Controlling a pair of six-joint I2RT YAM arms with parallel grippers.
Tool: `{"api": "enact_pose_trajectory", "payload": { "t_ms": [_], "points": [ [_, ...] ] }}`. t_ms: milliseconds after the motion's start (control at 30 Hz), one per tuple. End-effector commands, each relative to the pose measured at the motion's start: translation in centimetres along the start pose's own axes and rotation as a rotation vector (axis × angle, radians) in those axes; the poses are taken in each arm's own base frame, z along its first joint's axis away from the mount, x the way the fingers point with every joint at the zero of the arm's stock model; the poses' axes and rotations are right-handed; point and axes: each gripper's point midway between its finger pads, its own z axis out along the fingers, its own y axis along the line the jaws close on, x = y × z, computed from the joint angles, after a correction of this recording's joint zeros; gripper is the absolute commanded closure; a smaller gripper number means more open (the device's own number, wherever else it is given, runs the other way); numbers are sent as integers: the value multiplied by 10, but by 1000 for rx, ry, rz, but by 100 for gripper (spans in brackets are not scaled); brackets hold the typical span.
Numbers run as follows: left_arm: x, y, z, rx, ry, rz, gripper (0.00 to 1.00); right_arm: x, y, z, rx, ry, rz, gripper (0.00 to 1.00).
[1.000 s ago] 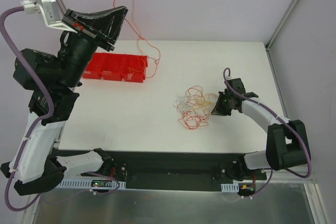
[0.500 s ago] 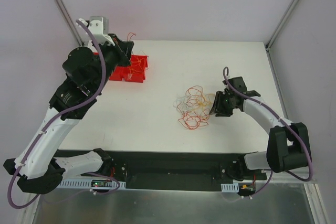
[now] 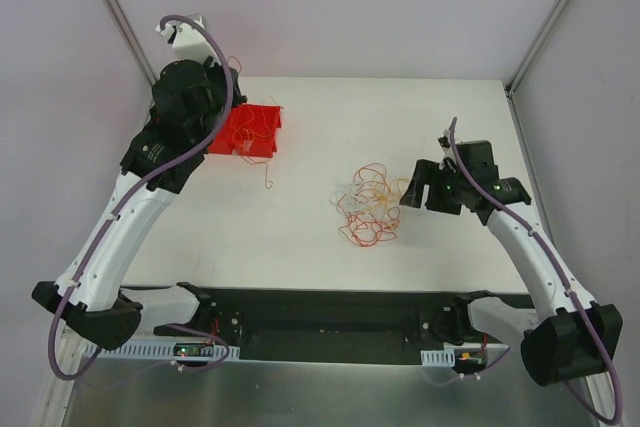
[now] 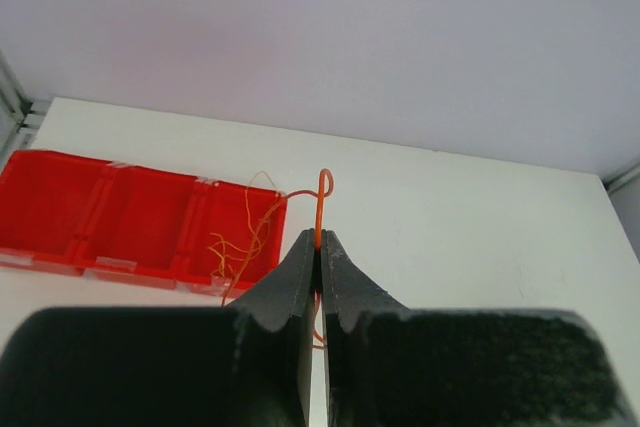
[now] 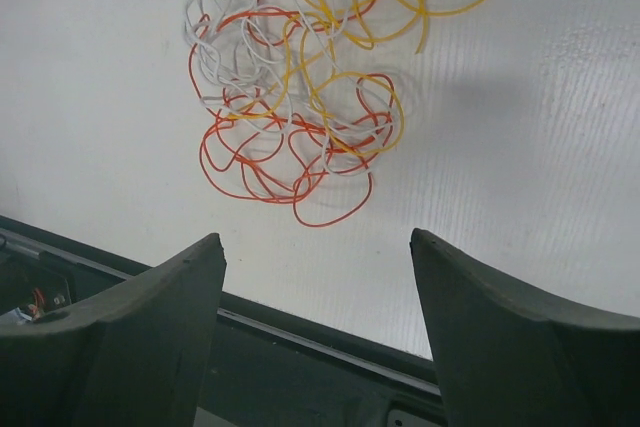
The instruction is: Untangle the cables
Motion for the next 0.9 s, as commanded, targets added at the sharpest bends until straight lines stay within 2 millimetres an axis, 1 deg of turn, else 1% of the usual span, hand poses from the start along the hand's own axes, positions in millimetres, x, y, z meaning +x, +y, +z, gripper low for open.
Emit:
{"api": "enact_pose_trajectory", "payload": {
  "t_ms": [0, 100, 167, 267, 367, 500, 633, 667, 767, 867],
  "points": [
    [-36, 24, 2, -97, -97, -17, 100, 10, -10, -16, 69, 36, -22, 22],
    [-37, 31, 14, -109, -104, -39, 100, 10, -13, -19, 94, 56, -34, 22],
    [-40, 35, 26, -114, -114, -46, 100, 8, -12, -19, 93, 61, -44, 22],
    [-48, 42, 40, -123, -129, -39, 100, 5, -10, -19, 89, 73, -47, 22],
    [-58, 57, 54, -155, -146, -25, 100, 2, -11, -19, 99, 70, -46, 22],
    [-65, 76, 76, -185, -153, -12, 100, 0, -13, -21, 118, 69, -46, 22],
    [-64, 90, 96, -209, -142, 14, 100, -4, -14, -19, 130, 74, -43, 22],
    [-64, 90, 100, -208, -140, 17, 100, -4, -16, -18, 139, 80, -43, 22],
    [-61, 98, 109, -233, -130, 55, 100, -6, -18, -15, 156, 89, -39, 22],
    [-56, 106, 113, -262, -117, 95, 100, -8, -18, -14, 158, 102, -35, 23]
  ]
}}
